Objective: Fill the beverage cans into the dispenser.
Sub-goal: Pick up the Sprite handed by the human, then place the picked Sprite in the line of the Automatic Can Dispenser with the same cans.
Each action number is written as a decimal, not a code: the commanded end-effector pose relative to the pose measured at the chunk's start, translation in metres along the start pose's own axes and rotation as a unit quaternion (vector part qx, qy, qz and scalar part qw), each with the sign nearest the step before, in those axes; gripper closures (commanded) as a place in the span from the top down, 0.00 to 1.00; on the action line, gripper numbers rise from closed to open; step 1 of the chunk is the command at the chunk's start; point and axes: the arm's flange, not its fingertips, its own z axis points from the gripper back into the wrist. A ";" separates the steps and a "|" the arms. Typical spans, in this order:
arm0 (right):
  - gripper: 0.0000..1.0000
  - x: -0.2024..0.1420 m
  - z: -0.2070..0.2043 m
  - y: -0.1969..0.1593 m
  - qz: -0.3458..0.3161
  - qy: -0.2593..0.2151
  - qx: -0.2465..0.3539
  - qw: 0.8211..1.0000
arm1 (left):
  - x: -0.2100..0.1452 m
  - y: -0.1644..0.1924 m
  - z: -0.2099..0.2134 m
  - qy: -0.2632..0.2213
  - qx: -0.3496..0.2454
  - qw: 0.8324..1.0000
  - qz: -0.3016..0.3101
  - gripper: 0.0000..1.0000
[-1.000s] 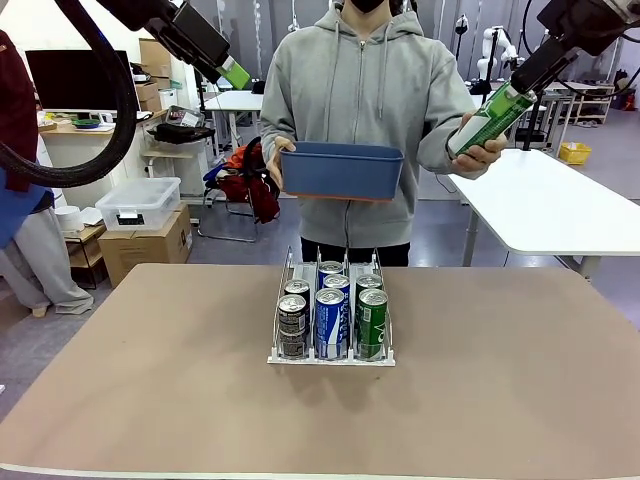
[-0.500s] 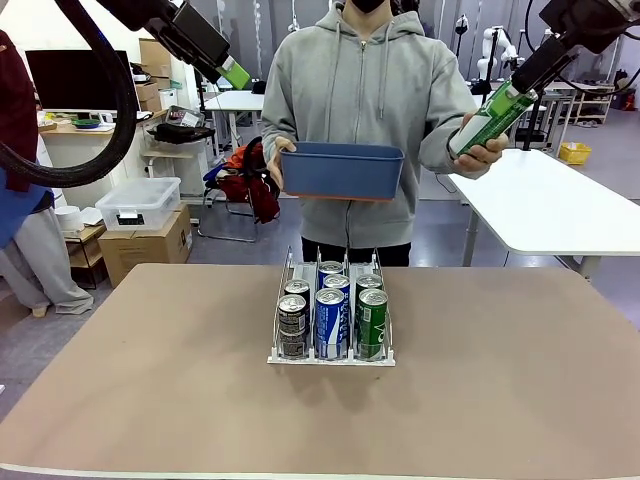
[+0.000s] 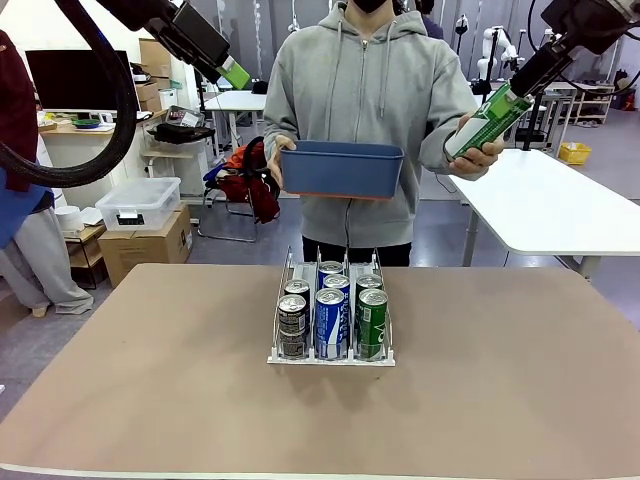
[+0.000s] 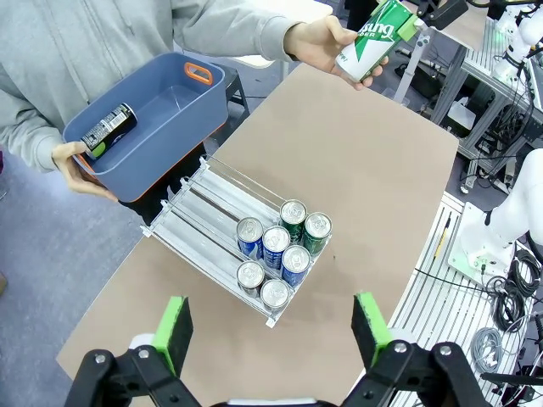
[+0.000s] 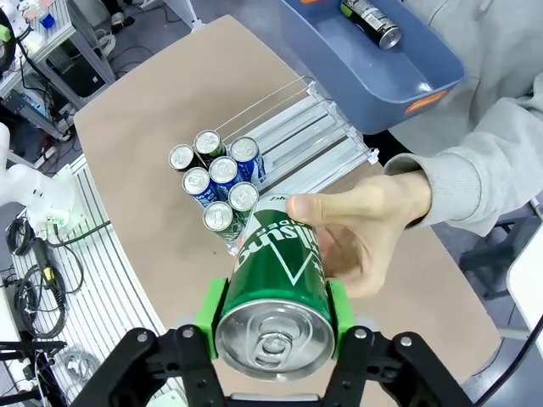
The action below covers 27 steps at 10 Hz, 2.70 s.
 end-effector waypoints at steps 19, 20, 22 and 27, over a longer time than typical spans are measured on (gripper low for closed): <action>0.00 0.000 0.001 0.001 0.003 -0.003 -0.006 1.000 | -0.002 0.001 -0.001 0.001 -0.003 1.000 0.004 1.00; 0.00 0.000 0.001 0.001 0.003 -0.003 -0.006 1.000 | -0.002 0.001 -0.001 0.001 -0.003 1.000 0.004 1.00; 0.00 0.000 0.001 0.001 0.003 -0.003 -0.006 1.000 | -0.002 0.001 -0.001 0.001 -0.003 1.000 0.004 1.00; 0.58 -0.007 0.003 0.014 0.002 -0.003 -0.011 1.000 | -0.002 0.001 -0.001 0.001 -0.003 1.000 0.004 1.00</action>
